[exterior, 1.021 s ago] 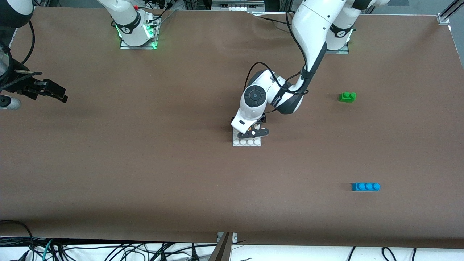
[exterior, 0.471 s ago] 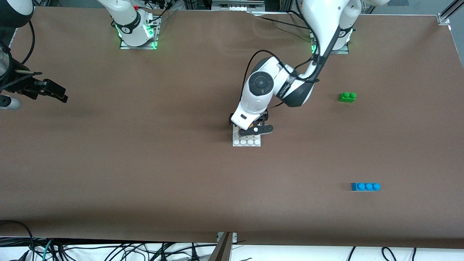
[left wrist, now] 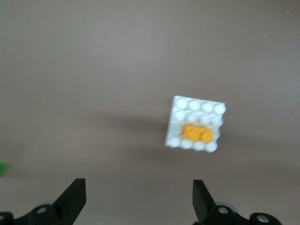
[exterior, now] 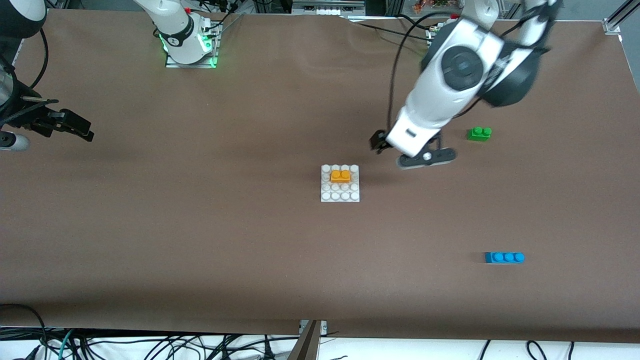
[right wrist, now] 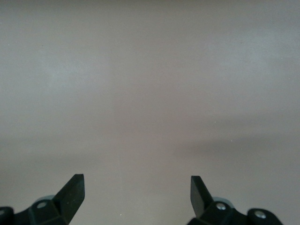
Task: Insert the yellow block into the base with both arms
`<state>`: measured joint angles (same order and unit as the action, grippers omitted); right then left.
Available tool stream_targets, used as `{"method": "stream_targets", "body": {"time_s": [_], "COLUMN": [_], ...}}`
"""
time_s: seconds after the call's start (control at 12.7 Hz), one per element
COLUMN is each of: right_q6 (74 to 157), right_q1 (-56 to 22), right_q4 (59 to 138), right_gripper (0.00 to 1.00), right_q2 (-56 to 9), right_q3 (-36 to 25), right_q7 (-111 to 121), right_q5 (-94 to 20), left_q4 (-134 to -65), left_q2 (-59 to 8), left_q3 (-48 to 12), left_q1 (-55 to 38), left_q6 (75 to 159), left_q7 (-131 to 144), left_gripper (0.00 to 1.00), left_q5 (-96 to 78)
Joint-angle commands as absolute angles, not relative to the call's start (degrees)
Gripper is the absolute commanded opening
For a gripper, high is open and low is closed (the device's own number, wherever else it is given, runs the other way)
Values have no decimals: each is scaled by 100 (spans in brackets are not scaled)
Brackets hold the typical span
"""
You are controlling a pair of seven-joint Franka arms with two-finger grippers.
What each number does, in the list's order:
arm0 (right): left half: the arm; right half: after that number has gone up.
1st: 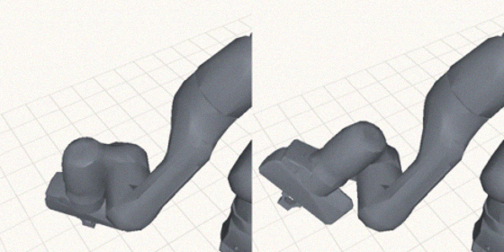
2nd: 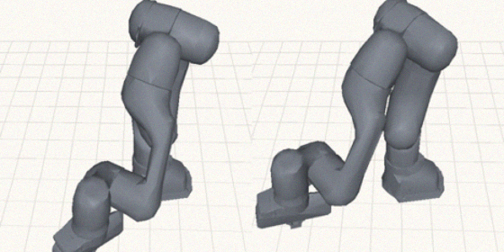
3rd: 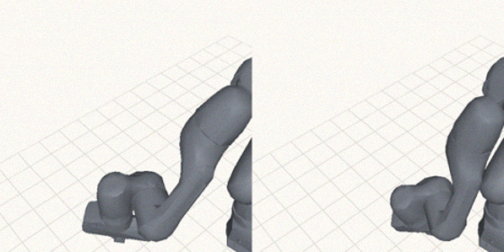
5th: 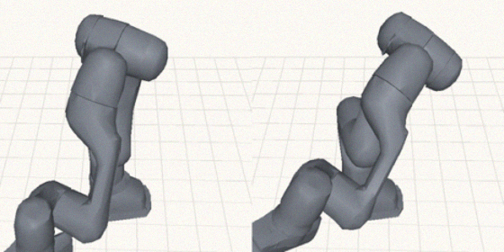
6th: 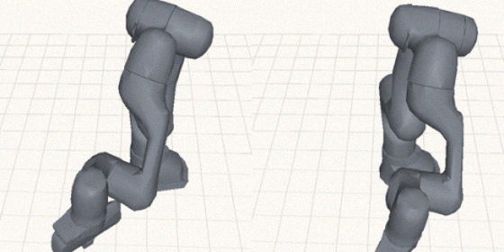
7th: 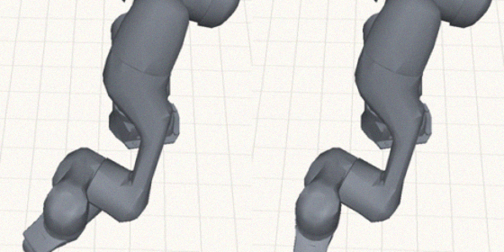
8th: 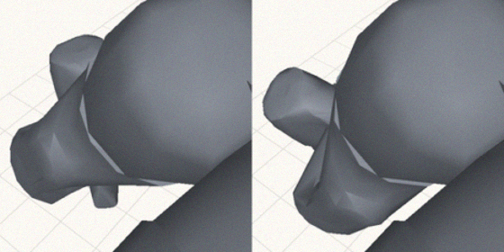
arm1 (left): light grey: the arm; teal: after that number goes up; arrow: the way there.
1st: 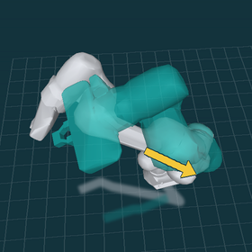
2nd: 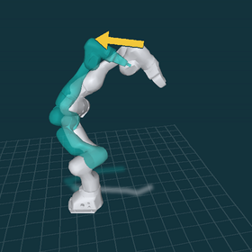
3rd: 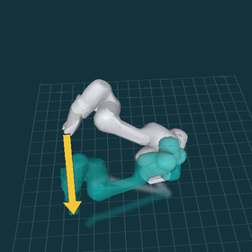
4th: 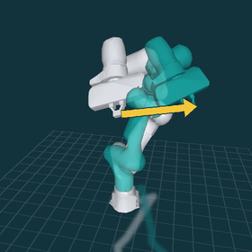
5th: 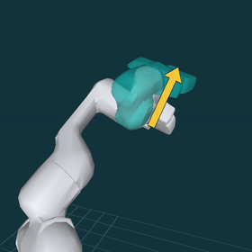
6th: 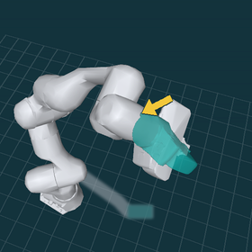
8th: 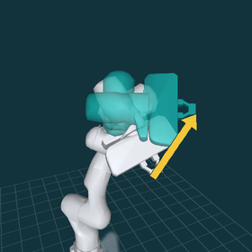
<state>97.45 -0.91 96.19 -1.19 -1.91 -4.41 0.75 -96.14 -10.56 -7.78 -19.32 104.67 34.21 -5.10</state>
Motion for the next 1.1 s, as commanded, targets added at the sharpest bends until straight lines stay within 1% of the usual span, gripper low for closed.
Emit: {"method": "stream_targets", "body": {"time_s": [0.0, 0.16, 0.31, 0.55, 0.71, 1.02], "right_q6": [9703, 9703, 9694, 9694, 9694, 9694], "right_q1": [-53, -53, -53, -53, -53, -53], "right_q4": [9668, 9668, 9668, 9668, 9668, 9668], "right_gripper": [100, 100, 100, 100, 100, 100], "right_q2": [-53, -53, -53, -53, -53, -53], "right_q3": [-149, -149, -149, -149, -149, -141], "right_q7": [-396, -396, -396, -396, -396, -396], "right_q5": [97, 97, 97, 97, 97, 97], "left_q4": [-9958, -9975, -9958, -9888, -9861, -9844], "left_q2": [-152, 402, 658, 581, 545, 554], "left_q3": [-862, -599, -143, 219, 228, 272], "left_q1": [-1347, -1152, -1107, -1090, -1090, -774], "left_q6": [9769, 9161, 8939, 8816, 8789, 8728], "left_q7": [2150, 1218, 329, -9, 44, 26], "left_gripper": [100, 100, 100, 100, 100, 100], "left_q5": [-413, -108, 53, 44, 44, -9]}}
